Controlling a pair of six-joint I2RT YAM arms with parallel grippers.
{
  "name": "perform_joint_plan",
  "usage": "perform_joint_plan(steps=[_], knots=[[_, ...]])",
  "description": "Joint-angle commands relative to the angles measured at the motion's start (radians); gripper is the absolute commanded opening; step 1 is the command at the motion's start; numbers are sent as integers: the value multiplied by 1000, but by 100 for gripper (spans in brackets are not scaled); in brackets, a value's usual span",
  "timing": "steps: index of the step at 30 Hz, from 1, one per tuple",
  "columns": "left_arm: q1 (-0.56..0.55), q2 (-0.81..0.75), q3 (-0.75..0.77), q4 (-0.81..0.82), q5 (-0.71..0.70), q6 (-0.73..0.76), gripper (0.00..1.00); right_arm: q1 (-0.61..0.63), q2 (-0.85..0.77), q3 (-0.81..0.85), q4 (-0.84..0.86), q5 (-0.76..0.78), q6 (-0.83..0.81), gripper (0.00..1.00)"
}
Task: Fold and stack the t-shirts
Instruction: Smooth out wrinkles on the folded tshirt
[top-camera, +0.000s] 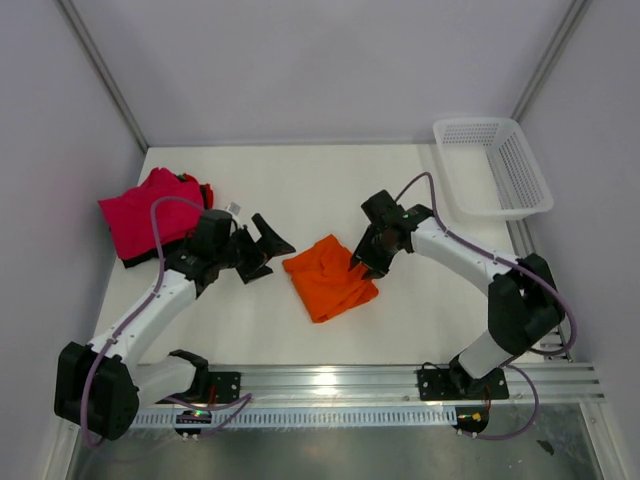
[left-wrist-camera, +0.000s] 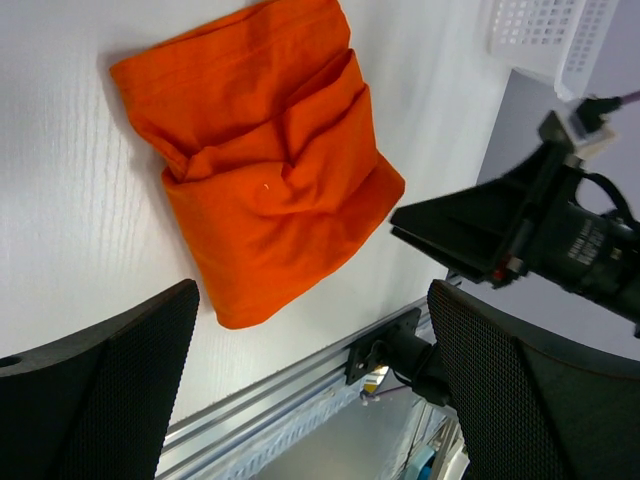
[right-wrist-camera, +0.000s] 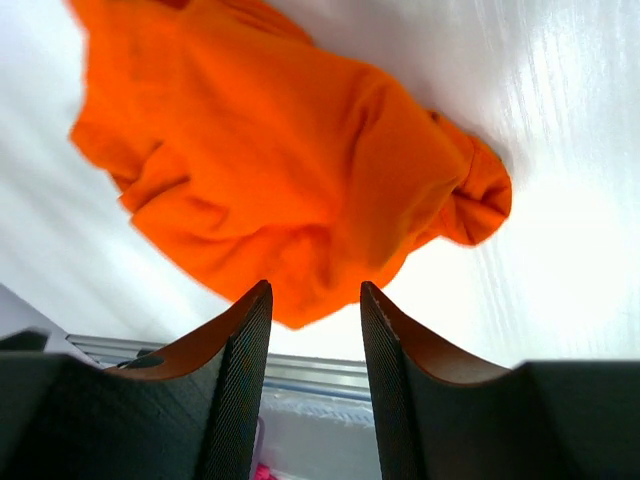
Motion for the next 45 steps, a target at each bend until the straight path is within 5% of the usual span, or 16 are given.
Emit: perform_joint_plan(steps=[1, 7, 11, 21, 34, 45], knots=[[-1, -22, -14, 19, 8, -6, 99, 14, -140, 81, -111, 93, -45, 45], [-1, -28, -18, 13, 7, -3, 99, 42, -273, 57, -139, 112, -53, 45], [-1, -22, -21, 24, 8, -6, 99, 56, -313, -49, 123, 77, -235, 45], [-1, -39, -24, 14, -12, -9, 99, 56, -58, -29, 394, -45, -543, 45], [-1, -84, -71, -2, -48, -21, 99, 56, 88, 14, 558, -246, -530, 45], [-1, -62, -63, -12, -51, -13, 99, 56, 241, 35, 429, -195, -593, 45]])
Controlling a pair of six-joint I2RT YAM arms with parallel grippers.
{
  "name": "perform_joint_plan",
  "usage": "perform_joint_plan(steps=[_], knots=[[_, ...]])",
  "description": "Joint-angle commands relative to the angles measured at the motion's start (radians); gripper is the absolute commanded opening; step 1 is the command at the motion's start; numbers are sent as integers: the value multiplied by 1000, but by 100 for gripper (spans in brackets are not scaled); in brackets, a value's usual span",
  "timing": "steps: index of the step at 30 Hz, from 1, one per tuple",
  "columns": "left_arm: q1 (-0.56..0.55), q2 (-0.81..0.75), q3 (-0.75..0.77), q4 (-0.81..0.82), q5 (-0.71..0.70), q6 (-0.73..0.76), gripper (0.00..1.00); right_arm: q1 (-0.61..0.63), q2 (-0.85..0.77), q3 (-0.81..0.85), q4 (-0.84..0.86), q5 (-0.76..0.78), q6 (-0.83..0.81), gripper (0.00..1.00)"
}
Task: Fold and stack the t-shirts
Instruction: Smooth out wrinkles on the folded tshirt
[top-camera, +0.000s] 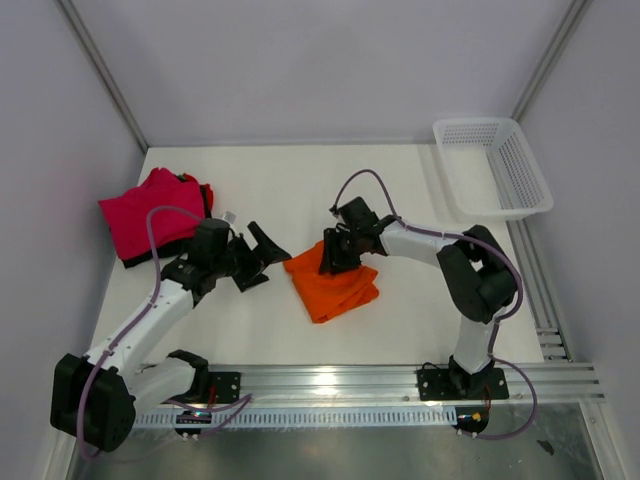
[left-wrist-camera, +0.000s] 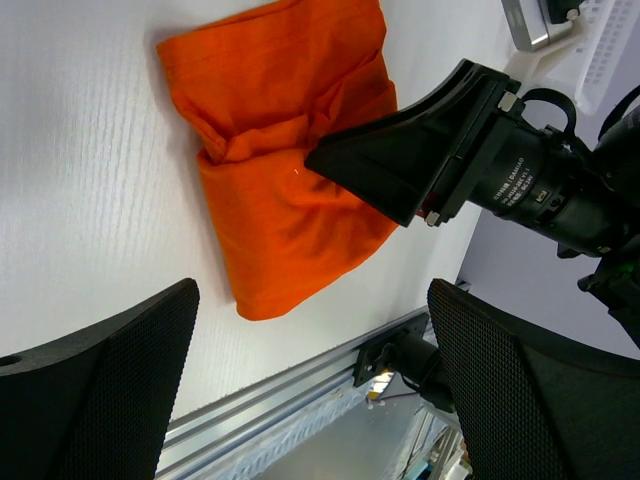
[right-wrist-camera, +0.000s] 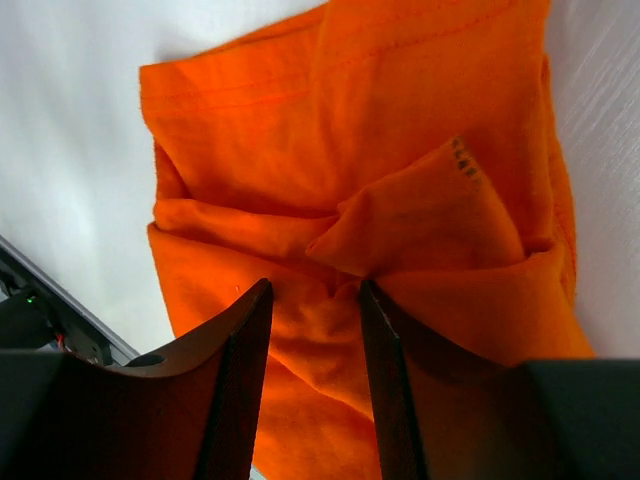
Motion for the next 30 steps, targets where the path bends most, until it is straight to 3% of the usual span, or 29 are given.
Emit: perform_joint_plan(steps=[1, 8, 13, 21, 30], knots=[[-1, 4, 6, 4, -14, 9, 99, 6, 26, 37, -74, 22, -50, 45], [-1, 1, 5, 3, -18, 4, 99, 6, 85, 51, -123, 158, -30, 45], [-1, -19, 5, -9, -31, 3, 99, -5, 100, 89, -227, 386, 35, 45], [-1, -39, 2, -28, -37, -3, 99, -48, 77, 70, -280, 503, 166, 44], [-1, -13, -41, 4, -8, 38, 99, -62, 33, 88, -243, 522, 160, 44]])
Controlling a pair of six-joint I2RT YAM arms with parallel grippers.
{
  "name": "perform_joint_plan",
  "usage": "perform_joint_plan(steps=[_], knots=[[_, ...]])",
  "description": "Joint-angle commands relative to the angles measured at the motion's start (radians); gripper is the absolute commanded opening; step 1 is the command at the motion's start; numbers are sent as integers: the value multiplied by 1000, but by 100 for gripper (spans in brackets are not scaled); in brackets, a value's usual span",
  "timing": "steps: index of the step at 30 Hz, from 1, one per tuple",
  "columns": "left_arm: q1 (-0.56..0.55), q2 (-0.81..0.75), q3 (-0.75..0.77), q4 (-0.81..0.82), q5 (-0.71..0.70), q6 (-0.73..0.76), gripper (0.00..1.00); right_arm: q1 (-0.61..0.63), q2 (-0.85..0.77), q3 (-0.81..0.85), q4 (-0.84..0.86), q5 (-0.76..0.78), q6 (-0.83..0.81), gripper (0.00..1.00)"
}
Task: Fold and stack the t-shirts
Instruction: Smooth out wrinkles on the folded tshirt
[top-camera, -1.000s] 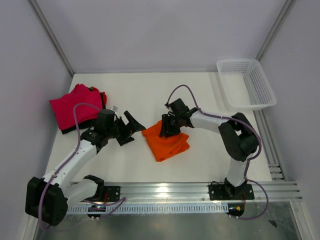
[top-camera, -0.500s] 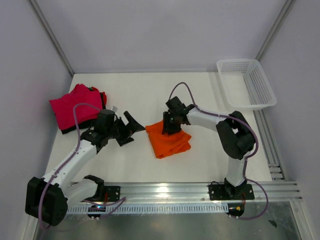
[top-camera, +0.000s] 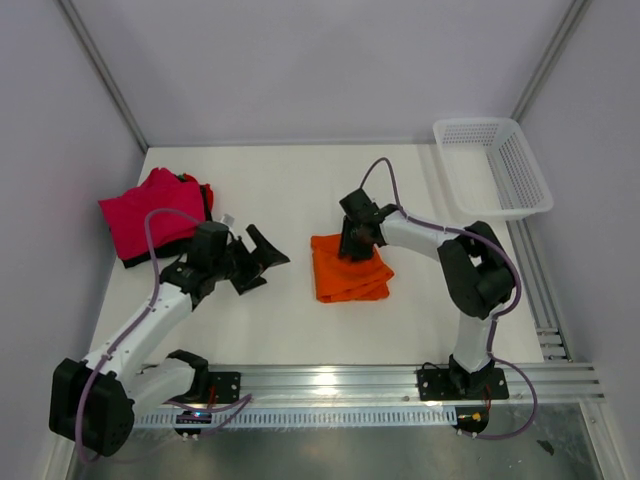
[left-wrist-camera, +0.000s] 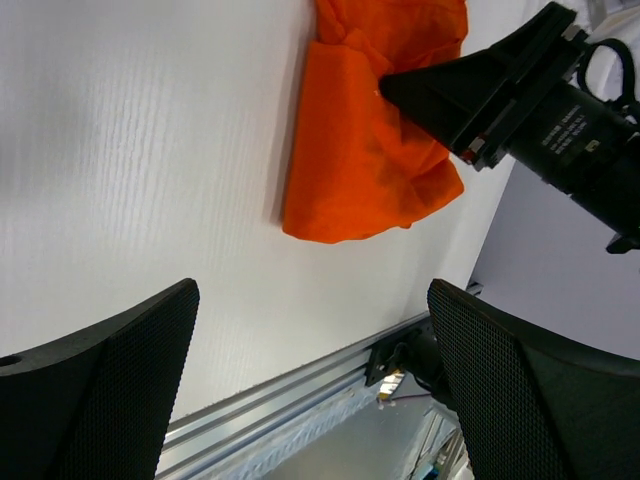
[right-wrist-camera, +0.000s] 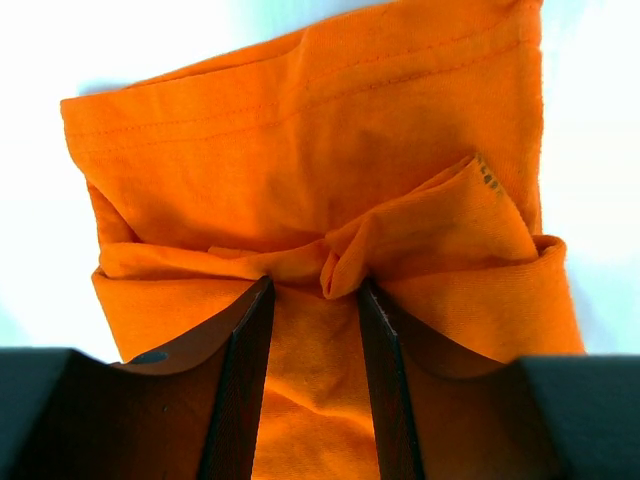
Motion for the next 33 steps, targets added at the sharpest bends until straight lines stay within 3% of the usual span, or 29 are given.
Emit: perform_joint_plan(steps=[1, 10, 23, 33], knots=[[-2, 27, -41, 40, 35, 49, 99, -23, -31, -8, -66, 133, -26, 44], [-1, 305, -115, 233, 124, 63, 99, -23, -195, 18, -89, 111, -89, 45], [-7, 783, 100, 428, 283, 75, 99, -23, -345, -72, -129, 135, -89, 45], [-139, 897, 189, 443, 278, 26, 99, -23, -347, -80, -147, 178, -72, 45]])
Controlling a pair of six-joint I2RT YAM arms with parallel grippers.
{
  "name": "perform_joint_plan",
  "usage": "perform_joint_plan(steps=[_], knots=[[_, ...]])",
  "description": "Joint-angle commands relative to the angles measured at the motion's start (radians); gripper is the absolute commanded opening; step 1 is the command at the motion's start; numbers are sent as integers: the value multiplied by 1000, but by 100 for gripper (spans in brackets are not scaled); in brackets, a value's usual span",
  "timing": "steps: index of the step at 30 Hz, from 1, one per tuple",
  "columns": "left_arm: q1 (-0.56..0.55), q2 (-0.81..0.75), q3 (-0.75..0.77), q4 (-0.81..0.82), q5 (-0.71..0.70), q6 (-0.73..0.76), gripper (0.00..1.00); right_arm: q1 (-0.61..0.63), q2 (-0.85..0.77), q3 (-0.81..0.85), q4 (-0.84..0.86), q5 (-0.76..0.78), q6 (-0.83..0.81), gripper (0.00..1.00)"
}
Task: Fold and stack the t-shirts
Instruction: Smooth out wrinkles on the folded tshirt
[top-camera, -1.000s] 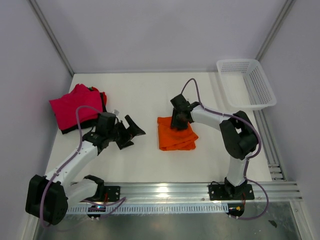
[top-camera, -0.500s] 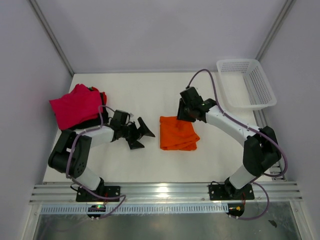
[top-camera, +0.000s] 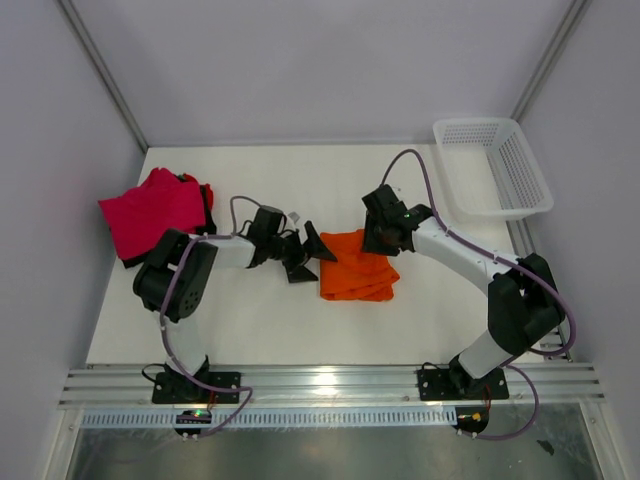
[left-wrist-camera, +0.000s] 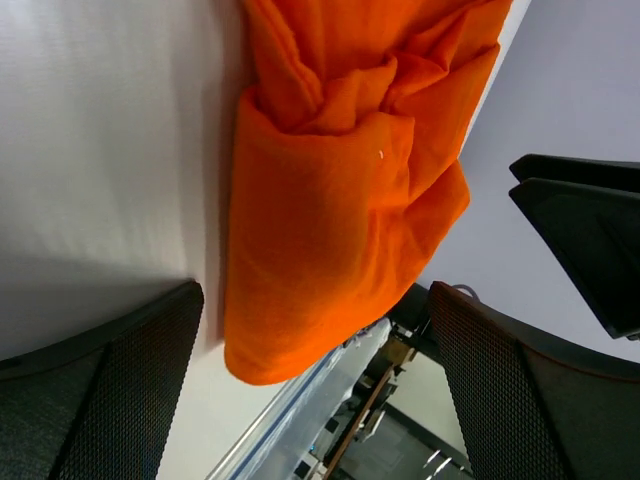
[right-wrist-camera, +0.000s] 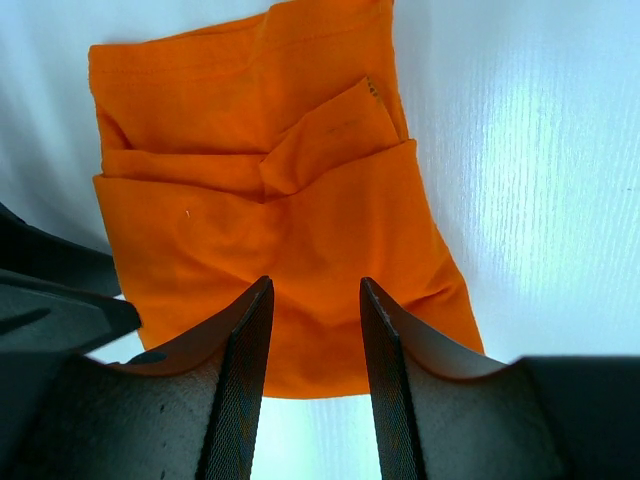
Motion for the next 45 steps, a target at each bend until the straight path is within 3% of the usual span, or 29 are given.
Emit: perform_joint_plan(steps=[1, 6, 13, 14, 18, 21, 28, 32, 35, 36, 37, 38, 45], knots=[[-70, 65, -15, -66, -139, 24, 99, -2, -35, 13, 1, 35, 10, 45], [-139, 45, -26, -100, -168, 23, 99, -1, -3, 17, 4, 23, 35, 45], [-145, 50, -44, -100, -194, 15, 97, -1, 29, 17, 11, 3, 55, 45], [-144, 50, -46, -98, -194, 15, 95, -1, 31, 19, 13, 0, 53, 45], [-145, 51, -49, -72, -180, 9, 67, -1, 31, 24, 13, -5, 53, 45], [-145, 53, -58, -35, -166, 0, 58, -1, 29, 25, 11, -2, 47, 45], [-145, 86, -66, 12, -160, -28, 66, -1, 25, 24, 5, -2, 35, 45], [-145, 117, -53, 63, -149, -65, 66, -1, 29, 30, -2, 0, 26, 45], [-147, 138, -44, 101, -145, -86, 47, -1, 34, 33, -8, 3, 17, 45], [-147, 145, -40, 104, -140, -89, 22, -1, 37, 34, -10, 5, 15, 45], [-147, 151, -30, 103, -142, -91, 8, -2, 35, 34, -12, 5, 9, 45], [-147, 157, -27, 100, -139, -92, 0, -1, 37, 36, -15, 6, 7, 45], [-147, 175, -23, 97, -139, -89, 0, -4, 29, 30, -19, 20, -11, 45]])
